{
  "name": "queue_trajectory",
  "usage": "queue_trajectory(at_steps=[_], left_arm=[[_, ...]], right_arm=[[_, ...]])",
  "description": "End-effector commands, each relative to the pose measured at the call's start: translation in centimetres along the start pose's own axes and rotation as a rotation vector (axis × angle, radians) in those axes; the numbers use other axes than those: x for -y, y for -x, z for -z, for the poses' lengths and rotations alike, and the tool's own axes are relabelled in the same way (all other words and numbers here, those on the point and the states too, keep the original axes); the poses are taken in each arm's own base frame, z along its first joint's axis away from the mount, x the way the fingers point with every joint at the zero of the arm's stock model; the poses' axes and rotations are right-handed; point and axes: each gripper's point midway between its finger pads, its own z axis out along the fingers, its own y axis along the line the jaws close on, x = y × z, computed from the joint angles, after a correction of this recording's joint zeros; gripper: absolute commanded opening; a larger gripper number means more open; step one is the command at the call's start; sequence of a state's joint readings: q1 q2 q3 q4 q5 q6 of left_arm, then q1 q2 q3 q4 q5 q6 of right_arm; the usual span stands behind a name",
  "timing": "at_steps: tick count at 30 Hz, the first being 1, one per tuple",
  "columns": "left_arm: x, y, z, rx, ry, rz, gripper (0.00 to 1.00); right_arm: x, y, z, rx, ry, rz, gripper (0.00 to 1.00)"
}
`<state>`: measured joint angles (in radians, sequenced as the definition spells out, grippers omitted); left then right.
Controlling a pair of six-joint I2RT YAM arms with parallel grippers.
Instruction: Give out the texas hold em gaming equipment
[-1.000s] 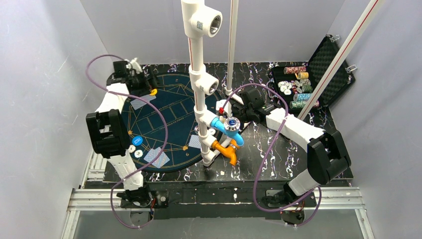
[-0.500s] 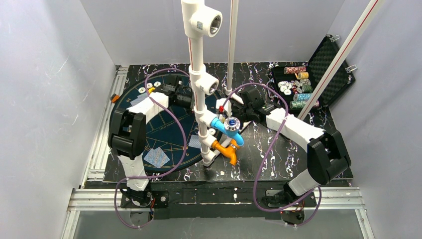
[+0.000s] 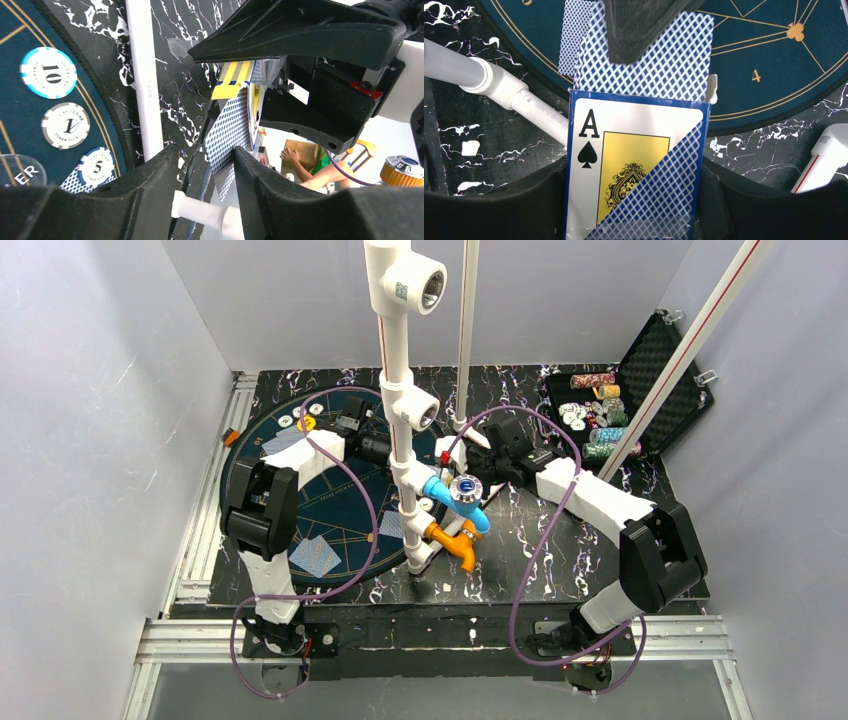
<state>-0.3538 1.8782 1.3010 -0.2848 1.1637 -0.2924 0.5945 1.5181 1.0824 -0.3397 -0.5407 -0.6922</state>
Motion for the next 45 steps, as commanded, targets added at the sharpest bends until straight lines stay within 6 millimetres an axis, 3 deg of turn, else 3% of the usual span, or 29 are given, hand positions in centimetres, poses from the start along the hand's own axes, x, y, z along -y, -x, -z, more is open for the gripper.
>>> queue_trajectory(at_steps=[1, 5, 14, 27, 32, 36, 45], left_arm=[[0.3, 0.6, 1.7, 0.048, 0.029, -0.028, 0.41], [0.9, 1.0, 2.2, 0.067, 0.034, -0.067, 0.33], [2.1, 1.0, 2.9, 0.078, -0.005, -0.083, 0.00], [2.6, 2.9, 8.8, 0.222, -0.015, -0.077, 0.00], [0.1, 2.5, 11.6, 0.286, 0.008, 0.008, 0.00], [-3.3, 0.9, 13.4, 0.318, 0.093, 0.086, 0.00], [-11.2, -3.1, 13.1, 0.267, 0.354, 0.222, 0.00]], right_arm=[[0.7, 2.8, 1.5, 0.090, -0.042, 0.058, 0.01], [0.8, 2.9, 1.5, 0.095, -0.045, 0.061, 0.01], [0.9, 2.3, 1.5, 0.077, -0.051, 0.061, 0.01], [1.0, 1.5, 1.4, 0.052, -0.062, 0.069, 0.01], [1.1, 1.4, 1.4, 0.050, -0.068, 0.070, 0.01], [1.3, 1.5, 1.3, 0.050, -0.069, 0.071, 0.01], [1.3, 1.6, 1.4, 0.050, -0.065, 0.066, 0.01]])
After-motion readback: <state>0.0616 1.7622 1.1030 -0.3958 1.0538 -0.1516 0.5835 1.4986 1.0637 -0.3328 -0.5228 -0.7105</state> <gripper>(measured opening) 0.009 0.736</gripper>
